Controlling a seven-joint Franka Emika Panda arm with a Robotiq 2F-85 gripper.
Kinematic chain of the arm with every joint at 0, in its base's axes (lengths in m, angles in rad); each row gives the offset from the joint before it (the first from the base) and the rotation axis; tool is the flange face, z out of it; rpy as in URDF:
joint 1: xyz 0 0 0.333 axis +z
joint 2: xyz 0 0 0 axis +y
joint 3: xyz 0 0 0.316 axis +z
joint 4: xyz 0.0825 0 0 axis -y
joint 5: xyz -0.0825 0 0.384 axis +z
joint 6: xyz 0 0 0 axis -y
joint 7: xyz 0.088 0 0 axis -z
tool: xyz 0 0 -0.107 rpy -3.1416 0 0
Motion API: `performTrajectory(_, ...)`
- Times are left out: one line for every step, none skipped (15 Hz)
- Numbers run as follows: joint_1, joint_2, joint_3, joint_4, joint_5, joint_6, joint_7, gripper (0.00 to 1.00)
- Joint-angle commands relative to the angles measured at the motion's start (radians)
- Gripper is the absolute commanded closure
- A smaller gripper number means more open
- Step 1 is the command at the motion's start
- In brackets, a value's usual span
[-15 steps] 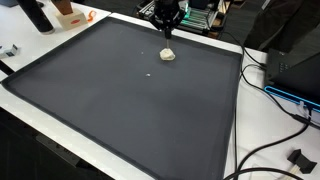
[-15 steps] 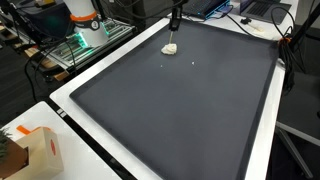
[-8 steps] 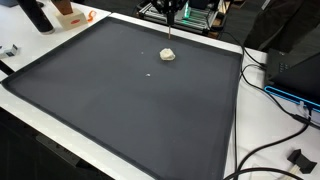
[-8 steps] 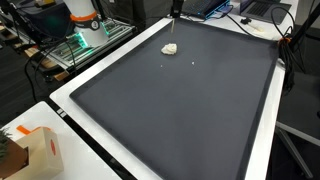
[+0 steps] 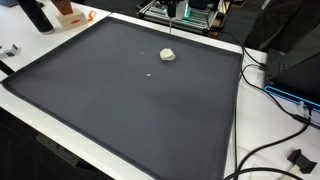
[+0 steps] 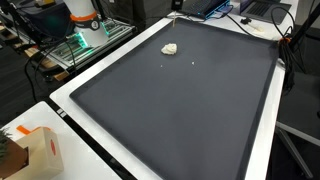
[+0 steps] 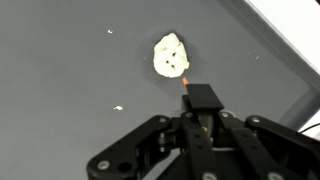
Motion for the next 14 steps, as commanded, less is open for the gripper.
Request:
performTrajectory(0.010,-0.001,-0.008,0.005,-0.001,-0.003,0.001,0.87)
performTrajectory(0.010,-0.003,-0.008,0.009,-0.001,-0.004,0.001,0.87)
performTrajectory(0.011,-0.005,-0.008,0.011,-0.001,-0.004,0.001,0.87)
performTrajectory(0.011,-0.006,-0.008,0.012,-0.001,-0.005,0.001,0.87)
performTrajectory(0.011,-0.006,-0.008,0.013,-0.001,-0.005,0.001,0.87)
performTrajectory(0.010,0.011,0.004,0.001,-0.085,0.040,0.097,0.97)
performTrajectory(0.008,0.022,0.010,-0.008,-0.158,0.077,0.174,0.97)
performTrajectory(0.009,0.039,0.014,-0.014,-0.221,0.107,0.236,0.97)
performTrajectory(0.009,0.054,0.016,-0.017,-0.289,0.129,0.299,0.97)
performTrajectory(0.011,0.072,0.018,-0.020,-0.361,0.148,0.369,0.97)
performTrajectory(0.015,0.089,0.018,-0.021,-0.437,0.153,0.443,0.97)
performTrajectory(0.021,0.108,0.017,-0.021,-0.509,0.146,0.519,0.97)
performTrajectory(0.028,0.128,0.015,-0.016,-0.575,0.127,0.595,0.97)
performTrajectory(0.038,0.149,0.012,-0.008,-0.632,0.102,0.663,0.97)
